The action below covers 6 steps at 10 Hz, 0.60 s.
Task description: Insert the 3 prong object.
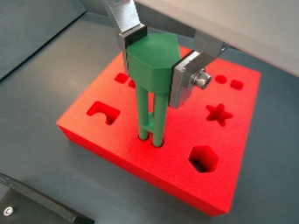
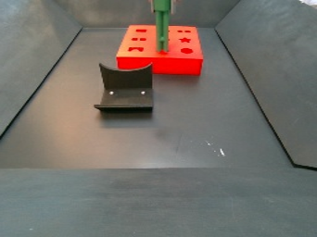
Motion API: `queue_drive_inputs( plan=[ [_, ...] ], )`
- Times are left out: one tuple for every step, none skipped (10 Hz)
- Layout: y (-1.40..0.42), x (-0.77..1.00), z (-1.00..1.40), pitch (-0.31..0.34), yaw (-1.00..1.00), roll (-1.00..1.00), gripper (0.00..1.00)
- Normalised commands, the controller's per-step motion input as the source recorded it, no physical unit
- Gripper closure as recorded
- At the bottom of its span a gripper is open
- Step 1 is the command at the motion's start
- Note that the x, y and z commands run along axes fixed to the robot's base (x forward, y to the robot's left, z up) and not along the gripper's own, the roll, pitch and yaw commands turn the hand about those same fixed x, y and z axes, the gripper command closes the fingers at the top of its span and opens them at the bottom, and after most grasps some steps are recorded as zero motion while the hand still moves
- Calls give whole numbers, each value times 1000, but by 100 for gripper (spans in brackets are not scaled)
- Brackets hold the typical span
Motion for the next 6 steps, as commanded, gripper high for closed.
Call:
queue_drive_inputs(
  plan=[
    [-20, 120, -526, -110, -14, 74, 100],
    [0, 100, -420, -70, 0, 70, 100],
    [0, 43, -454, -80, 0, 86, 100],
    [0, 0, -497, -109, -9, 36, 100],
    [0, -11, -111, -40, 0, 66, 100],
    [0, 0, 0, 0, 0, 0, 100]
  ],
)
